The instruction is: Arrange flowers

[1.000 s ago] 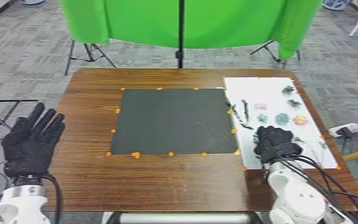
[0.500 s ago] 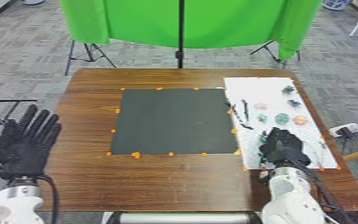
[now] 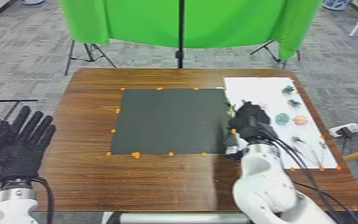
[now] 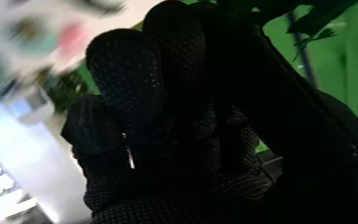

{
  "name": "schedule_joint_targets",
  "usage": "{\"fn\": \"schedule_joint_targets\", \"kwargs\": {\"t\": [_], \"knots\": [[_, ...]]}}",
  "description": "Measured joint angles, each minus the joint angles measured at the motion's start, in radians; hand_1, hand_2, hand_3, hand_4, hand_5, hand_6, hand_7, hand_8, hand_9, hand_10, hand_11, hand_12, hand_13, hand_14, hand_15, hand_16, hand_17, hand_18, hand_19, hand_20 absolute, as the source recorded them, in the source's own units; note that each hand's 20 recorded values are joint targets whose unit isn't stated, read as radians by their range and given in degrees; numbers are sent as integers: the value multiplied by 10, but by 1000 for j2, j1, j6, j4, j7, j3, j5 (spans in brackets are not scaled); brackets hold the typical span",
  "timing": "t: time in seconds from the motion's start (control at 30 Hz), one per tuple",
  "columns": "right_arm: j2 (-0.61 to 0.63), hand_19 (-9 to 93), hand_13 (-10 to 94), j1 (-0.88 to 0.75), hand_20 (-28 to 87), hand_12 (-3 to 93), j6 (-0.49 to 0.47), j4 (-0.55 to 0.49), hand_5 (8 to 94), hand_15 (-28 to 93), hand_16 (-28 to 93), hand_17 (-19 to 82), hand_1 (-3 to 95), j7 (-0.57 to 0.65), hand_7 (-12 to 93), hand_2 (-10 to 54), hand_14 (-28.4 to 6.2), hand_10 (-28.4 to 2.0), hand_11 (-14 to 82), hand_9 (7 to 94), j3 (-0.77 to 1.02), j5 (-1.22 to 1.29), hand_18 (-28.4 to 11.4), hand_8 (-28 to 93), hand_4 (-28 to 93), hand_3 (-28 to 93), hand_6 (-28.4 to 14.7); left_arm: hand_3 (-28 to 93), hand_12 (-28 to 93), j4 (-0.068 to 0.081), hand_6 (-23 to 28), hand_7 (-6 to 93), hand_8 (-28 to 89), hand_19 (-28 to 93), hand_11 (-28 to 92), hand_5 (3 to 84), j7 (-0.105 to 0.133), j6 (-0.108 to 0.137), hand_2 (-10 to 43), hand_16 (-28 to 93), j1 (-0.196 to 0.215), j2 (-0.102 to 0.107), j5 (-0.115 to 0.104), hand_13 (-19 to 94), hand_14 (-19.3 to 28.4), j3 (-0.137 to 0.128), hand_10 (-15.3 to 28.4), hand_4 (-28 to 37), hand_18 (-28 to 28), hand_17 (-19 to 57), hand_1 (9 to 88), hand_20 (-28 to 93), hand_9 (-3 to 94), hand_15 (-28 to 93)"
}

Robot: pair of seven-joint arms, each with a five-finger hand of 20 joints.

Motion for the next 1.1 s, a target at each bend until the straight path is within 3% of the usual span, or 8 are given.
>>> {"fn": "schedule_joint_targets", "kwargs": {"t": [0.17, 0.37, 0.5, 0.7, 0.83, 1.1], "knots": [[-114, 932, 801, 147, 549, 460, -17, 151, 860, 546, 348, 433, 516, -11, 266, -95, -121, -118, 195, 921, -93, 63, -284, 211, -230, 825, -28, 775, 74, 3, 91, 79, -92, 291, 143, 384, 1, 0, 40, -57, -5, 9, 0, 220, 157, 16, 157, -283, 131, -95, 281, 80, 323, 244], [-215, 932, 789, 255, 552, 460, -7, 253, 839, 572, 337, 432, 512, -69, 311, -95, -124, -116, 223, 905, -203, 70, -283, 190, -230, 826, -24, 775, 74, 8, 90, 79, -92, 290, 144, 383, 3, 3, 40, -56, -14, 26, 1, 220, 158, 37, 154, -283, 130, -94, 281, 81, 323, 244], [-288, 932, 780, 286, 554, 461, -1, 320, 829, 584, 334, 431, 513, -90, 323, -95, -127, -118, 234, 896, -256, 70, -283, 193, -233, 825, -24, 775, 74, 20, 90, 79, -92, 290, 143, 383, 1, 3, 40, -56, -33, 41, 7, 220, 158, 58, 155, -283, 131, -94, 281, 82, 323, 243], [-374, 932, 763, 295, 565, 457, -142, 375, 814, 602, 327, 424, 513, -59, 346, -95, -131, -122, 254, 879, -309, 70, -284, 187, -233, 823, -22, 775, 74, 32, 91, 80, -92, 290, 142, 384, -8, 5, 41, -56, -73, 73, 10, 220, 158, 87, 155, -283, 131, -94, 282, 82, 323, 244], [-397, 932, 753, 304, 570, 452, -155, 407, 795, 620, 309, 418, 504, -53, 371, -95, -139, -126, 271, 862, -361, 62, -284, 171, -229, 815, -26, 776, 75, 33, 91, 80, -92, 291, 143, 384, -11, 7, 41, -56, -91, 87, 10, 221, 159, 97, 152, -283, 131, -95, 282, 83, 324, 246], [-436, 932, 716, 309, 572, 280, -180, 432, 761, 654, 229, 401, 433, -56, 351, -95, -160, -174, 410, 790, -369, 57, -284, 142, -241, 768, -51, 776, 75, 38, 90, 80, -93, 293, 146, 385, -7, 10, 42, -57, -117, 102, 10, 221, 160, 118, 150, -283, 132, -95, 282, 84, 325, 247]]}}
